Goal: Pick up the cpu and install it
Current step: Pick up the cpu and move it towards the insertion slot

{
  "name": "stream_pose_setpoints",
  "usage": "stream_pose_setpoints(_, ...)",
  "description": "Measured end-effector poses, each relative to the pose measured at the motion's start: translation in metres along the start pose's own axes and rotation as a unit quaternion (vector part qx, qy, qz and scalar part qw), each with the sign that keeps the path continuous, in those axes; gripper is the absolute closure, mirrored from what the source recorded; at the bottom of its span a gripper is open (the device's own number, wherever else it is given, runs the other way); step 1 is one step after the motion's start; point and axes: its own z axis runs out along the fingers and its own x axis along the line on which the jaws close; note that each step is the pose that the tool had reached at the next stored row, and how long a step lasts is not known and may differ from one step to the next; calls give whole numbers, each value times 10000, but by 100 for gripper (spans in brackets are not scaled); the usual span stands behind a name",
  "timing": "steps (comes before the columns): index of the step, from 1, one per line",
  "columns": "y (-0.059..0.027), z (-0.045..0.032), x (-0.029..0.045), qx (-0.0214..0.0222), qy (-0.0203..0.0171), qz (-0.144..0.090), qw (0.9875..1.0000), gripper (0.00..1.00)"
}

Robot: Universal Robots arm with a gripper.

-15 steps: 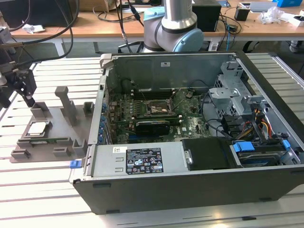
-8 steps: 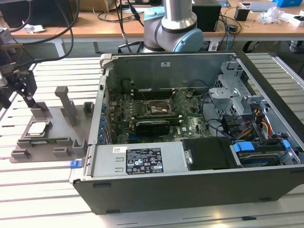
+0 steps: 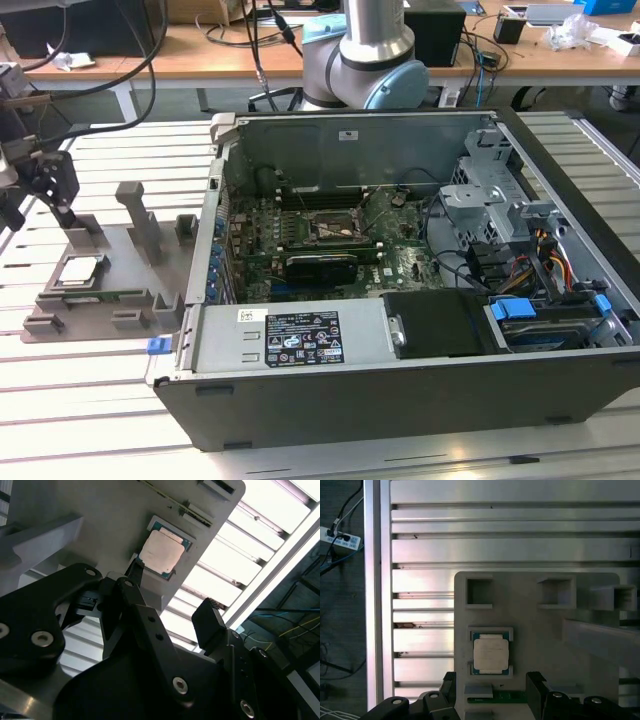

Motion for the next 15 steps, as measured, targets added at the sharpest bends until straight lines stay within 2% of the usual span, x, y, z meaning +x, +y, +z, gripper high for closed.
stream_pose_setpoints(15, 0, 63, 0, 0, 0, 0, 10000, 34)
